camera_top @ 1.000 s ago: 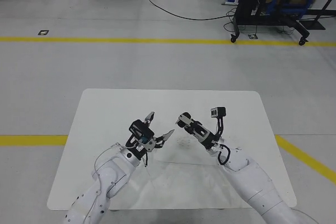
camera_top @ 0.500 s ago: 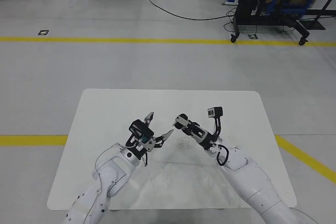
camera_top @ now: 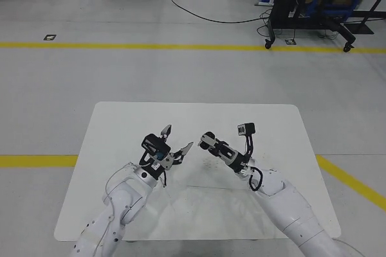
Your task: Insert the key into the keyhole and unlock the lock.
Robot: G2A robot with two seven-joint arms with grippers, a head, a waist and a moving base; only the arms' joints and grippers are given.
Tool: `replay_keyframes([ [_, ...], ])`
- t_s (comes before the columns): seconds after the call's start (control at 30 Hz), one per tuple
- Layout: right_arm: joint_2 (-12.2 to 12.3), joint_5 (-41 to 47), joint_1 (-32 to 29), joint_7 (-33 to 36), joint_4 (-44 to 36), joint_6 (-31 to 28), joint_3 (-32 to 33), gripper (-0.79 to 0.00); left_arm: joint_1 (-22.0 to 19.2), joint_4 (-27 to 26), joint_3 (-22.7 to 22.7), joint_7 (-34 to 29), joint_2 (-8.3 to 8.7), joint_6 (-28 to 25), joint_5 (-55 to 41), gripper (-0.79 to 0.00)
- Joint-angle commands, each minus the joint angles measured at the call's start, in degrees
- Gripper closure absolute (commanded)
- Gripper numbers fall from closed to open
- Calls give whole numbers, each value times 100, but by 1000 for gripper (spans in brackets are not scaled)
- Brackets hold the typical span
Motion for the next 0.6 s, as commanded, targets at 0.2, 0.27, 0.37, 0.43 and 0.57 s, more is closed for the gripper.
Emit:
replay_keyframes([
  [0.2,-18,-9,-1,24,-2,4,34,0,44,-44,61,-76,7,-260,75,-677],
  [0.27,-23,-13,-5,51,-11,25,27,0,41,-47,72,-96,5,-263,81,-686],
  [0.37,-31,-52,-4,106,-20,79,4,0,35,-42,85,-65,-1,-192,144,-674],
  [0.43,-36,-63,-5,146,-33,110,-11,0,36,-37,96,-19,-6,-86,244,-680],
  [0.57,-43,-66,-8,192,-48,147,-12,0,32,3,117,34,-15,24,360,-656],
])
